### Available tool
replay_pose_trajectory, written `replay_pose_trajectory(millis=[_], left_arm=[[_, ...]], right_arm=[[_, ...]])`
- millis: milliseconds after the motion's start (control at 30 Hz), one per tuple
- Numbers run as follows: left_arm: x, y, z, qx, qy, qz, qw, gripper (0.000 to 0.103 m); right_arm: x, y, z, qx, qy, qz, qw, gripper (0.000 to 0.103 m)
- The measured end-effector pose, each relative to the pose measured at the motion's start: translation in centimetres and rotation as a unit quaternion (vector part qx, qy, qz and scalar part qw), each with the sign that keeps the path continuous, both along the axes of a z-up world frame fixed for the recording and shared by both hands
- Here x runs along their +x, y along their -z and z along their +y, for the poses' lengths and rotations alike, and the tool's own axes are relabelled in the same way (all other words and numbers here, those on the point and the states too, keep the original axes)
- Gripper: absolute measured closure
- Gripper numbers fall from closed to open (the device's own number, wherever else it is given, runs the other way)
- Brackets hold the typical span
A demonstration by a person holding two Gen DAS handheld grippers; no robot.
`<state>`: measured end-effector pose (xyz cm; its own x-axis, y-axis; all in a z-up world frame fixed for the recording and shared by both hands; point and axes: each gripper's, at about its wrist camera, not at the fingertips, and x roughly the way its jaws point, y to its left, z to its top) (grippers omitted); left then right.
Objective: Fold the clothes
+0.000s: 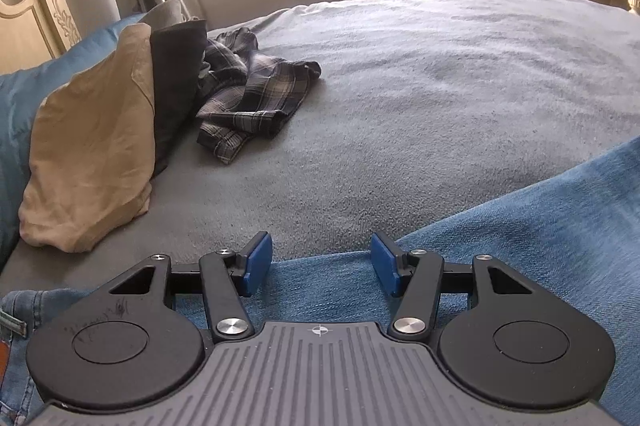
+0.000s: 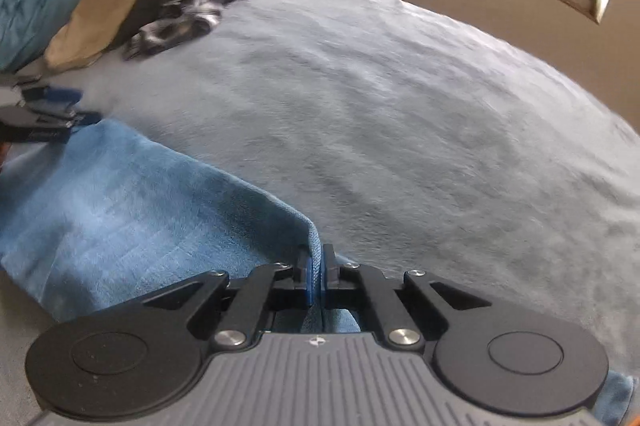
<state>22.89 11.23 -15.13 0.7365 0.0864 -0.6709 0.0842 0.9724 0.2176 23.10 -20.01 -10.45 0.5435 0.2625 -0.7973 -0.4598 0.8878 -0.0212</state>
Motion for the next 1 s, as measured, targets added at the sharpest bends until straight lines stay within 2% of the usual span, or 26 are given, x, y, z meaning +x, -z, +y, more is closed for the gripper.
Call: replay_pose_trajectory(millis=[233,600,700,833,1000], left_arm=[[-0.2,0.0,-0.2,0.006,0.004,-0.005,1.0000,0.048],[-0.2,0.0,-0.3,0.011,0.007,-0.005,0.9999,0.048],[-0.2,-0.1,-0.5,0.017,0.007,-0.005,0.9998,0.048],[-0.1,-0.3,-0.7,0.026,0.004,-0.005,0.9996,0.048],[-0.5,-2.2,-1.4,0.032,0.006,-0.031,0.9990,0.048]], right_arm=[[0.7,1.0,-0.9,0.009,0.013,0.027,1.000,0.101],[-0.1,-2.5,-3.1,0.077,0.028,0.044,0.996,0.101],[0.7,-1.2,-3.1,0.065,0.024,0.072,0.995,0.101],[2.4,0.9,-4.0,0.076,0.049,0.104,0.990,0.099],[3.5,1.8,-5.5,0.114,0.072,0.132,0.982,0.098]])
